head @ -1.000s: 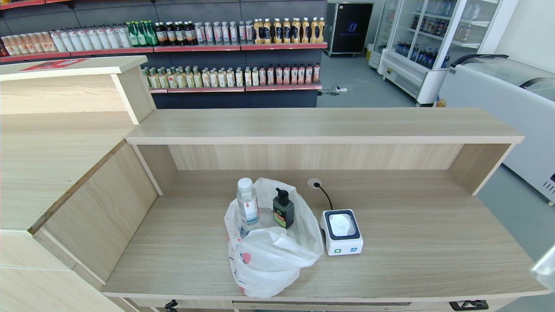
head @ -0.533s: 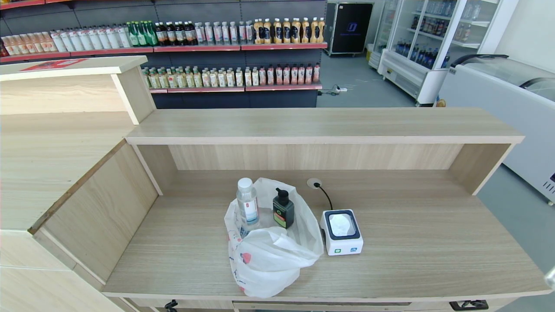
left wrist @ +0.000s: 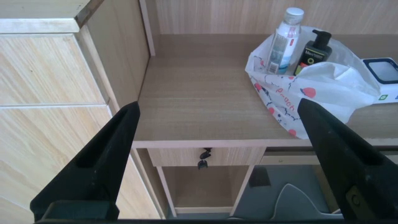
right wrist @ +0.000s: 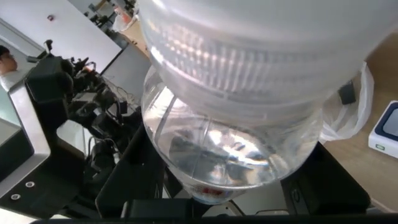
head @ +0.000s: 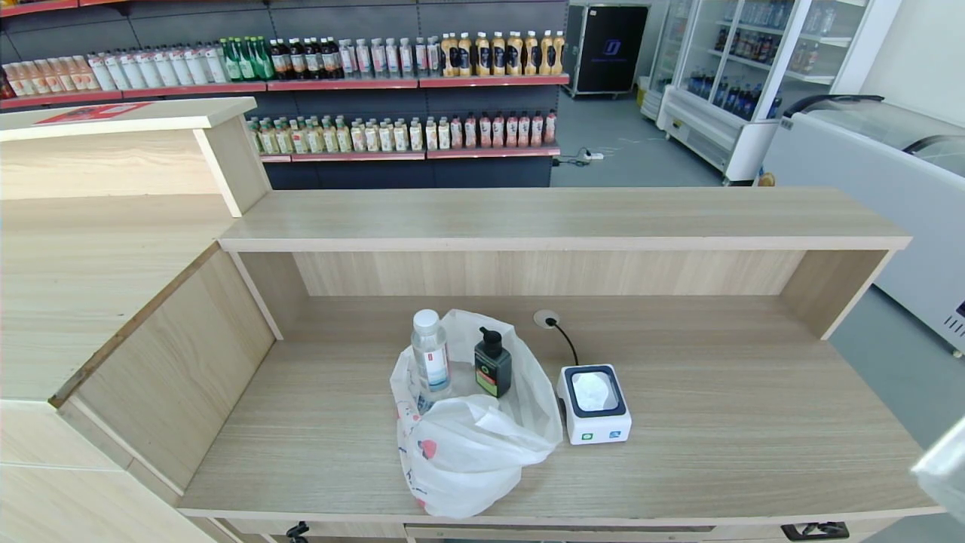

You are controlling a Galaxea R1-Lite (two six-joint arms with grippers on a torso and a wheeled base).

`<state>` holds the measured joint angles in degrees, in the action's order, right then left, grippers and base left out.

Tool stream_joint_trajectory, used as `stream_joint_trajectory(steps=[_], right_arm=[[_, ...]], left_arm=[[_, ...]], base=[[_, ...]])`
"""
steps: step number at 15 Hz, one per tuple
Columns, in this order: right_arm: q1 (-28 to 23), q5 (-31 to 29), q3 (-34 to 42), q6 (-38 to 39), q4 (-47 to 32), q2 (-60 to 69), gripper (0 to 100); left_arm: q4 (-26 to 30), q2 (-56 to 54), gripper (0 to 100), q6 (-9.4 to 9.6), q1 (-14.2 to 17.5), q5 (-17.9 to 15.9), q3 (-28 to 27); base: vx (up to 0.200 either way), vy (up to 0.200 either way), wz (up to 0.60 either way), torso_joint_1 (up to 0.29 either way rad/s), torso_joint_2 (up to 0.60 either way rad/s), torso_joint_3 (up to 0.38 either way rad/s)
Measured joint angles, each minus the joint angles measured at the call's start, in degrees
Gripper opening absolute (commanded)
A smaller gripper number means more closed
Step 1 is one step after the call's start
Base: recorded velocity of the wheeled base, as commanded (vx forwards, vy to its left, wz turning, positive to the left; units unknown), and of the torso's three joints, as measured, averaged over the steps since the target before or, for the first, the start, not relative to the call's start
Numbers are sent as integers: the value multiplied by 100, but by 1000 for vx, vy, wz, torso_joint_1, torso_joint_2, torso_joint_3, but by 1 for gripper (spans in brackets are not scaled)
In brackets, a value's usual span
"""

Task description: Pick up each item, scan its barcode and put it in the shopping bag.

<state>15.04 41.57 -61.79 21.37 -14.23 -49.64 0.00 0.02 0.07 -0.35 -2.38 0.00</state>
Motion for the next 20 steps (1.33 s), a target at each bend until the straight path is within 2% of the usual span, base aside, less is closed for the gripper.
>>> stream_joint_trajectory(steps=[3,7,9,11,15,17,20], right_arm=[[-254,-944,566,-1382,374,-295,0],[-1103,-2066,1965,-2282,3152,-953,0],[-1636,-2608,2798,-2971,4660,-1414,0],[-2169,-2928,3493,-3571,5988,-1952,0],[-2455,-3007,3901,-3975,7083,-2740,0],[-2493,-3014,3942,-4649,7302,-3068,0],[-2477,-3009,3958,-5148,7496,-3490,0]], left_arm=[[0,0,100,2,0,2,0],[0,0,100,2,0,2,0],[0,0,100,2,0,0,0],[0,0,100,2,0,0,0],[0,0,100,2,0,0,0],[0,0,100,0,0,0,0],[-2,0,100,2,5,0,0]], base=[[0,0,0,0,0,0],[0,0,0,0,0,0],[0,0,0,0,0,0],[0,0,0,0,0,0],[0,0,0,0,0,0],[0,0,600,5,-5,-2],[0,0,600,-1,2,4]])
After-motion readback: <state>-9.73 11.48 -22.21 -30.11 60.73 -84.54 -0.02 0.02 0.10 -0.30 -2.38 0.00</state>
